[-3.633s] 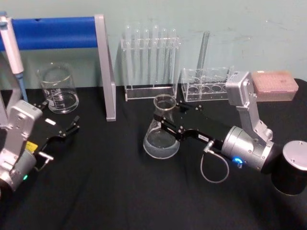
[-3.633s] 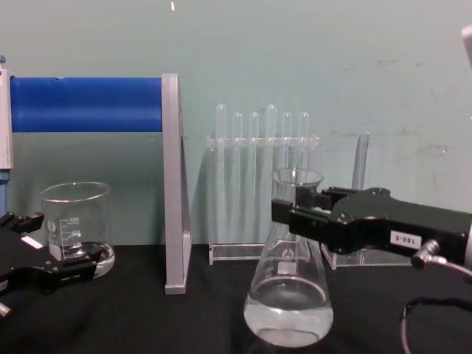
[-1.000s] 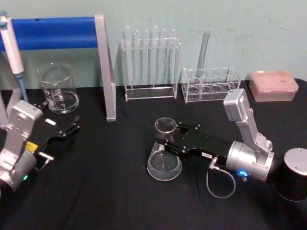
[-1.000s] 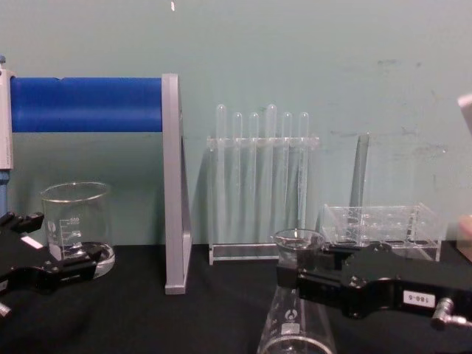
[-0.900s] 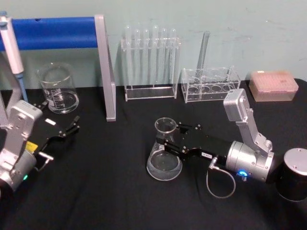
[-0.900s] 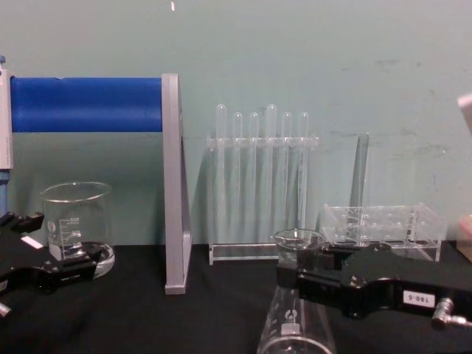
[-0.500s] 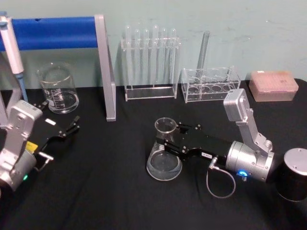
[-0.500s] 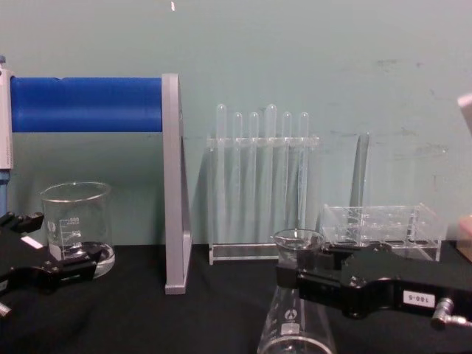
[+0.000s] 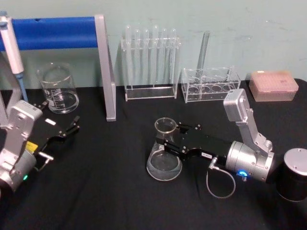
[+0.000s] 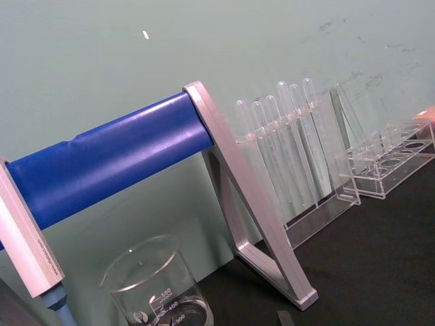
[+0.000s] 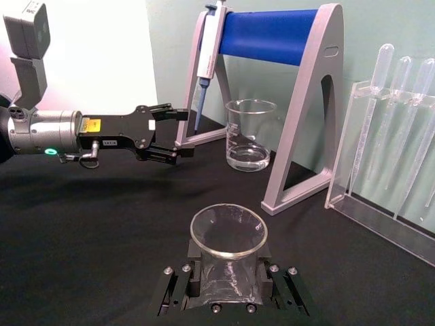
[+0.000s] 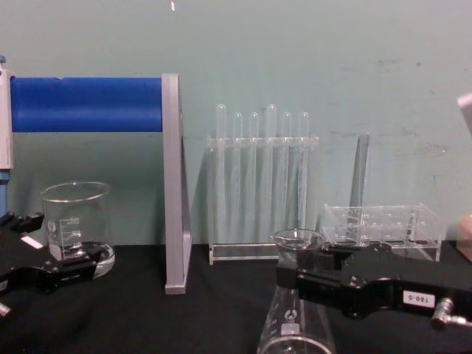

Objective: Grasp the erlenmeyer flask with one hand, shake it three times, then place it back.

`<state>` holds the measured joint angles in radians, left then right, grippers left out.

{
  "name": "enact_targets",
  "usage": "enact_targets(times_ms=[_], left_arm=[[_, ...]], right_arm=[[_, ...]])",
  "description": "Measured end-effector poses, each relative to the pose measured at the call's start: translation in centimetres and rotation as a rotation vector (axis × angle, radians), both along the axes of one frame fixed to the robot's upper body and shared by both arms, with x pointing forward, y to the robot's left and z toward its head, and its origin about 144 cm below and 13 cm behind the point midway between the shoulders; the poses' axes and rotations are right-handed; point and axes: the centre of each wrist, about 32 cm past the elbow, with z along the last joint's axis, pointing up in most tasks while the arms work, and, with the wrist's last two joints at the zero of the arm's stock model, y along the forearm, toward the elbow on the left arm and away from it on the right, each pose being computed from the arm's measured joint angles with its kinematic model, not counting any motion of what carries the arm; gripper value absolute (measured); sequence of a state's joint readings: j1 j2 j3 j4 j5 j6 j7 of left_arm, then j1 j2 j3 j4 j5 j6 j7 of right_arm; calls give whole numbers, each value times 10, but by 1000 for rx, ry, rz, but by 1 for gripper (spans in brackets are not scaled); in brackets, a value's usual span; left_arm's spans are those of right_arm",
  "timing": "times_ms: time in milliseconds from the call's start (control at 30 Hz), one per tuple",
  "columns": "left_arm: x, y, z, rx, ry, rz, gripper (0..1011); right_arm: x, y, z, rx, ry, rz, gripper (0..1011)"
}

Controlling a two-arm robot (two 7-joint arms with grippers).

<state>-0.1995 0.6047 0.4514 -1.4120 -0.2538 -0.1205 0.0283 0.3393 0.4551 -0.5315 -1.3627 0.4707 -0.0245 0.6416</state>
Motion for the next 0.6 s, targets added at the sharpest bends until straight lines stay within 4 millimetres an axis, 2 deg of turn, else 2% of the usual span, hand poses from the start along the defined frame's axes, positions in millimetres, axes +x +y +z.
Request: enact_targets(times_ms=[67,167,233,267,300,400,600], left_arm=[[0,0,0,0,0,0,1001],[0,0,0,0,0,0,1001],[0,0,0,0,0,0,1001],[0,0,0,0,0,0,1001],[0,0,0,0,0,0,1001],[0,0,0,0,0,0,1001],[0,0,0,0,0,0,1001]], right_arm=[[0,0,0,0,0,0,471],[0,0,0,0,0,0,591],[0,0,0,0,-1,0,613],[0,0,0,0,-1,0,673],[0,0,0,0,-1,0,685],[0,0,0,0,-1,0,808],[0,0,0,0,-1,0,960]])
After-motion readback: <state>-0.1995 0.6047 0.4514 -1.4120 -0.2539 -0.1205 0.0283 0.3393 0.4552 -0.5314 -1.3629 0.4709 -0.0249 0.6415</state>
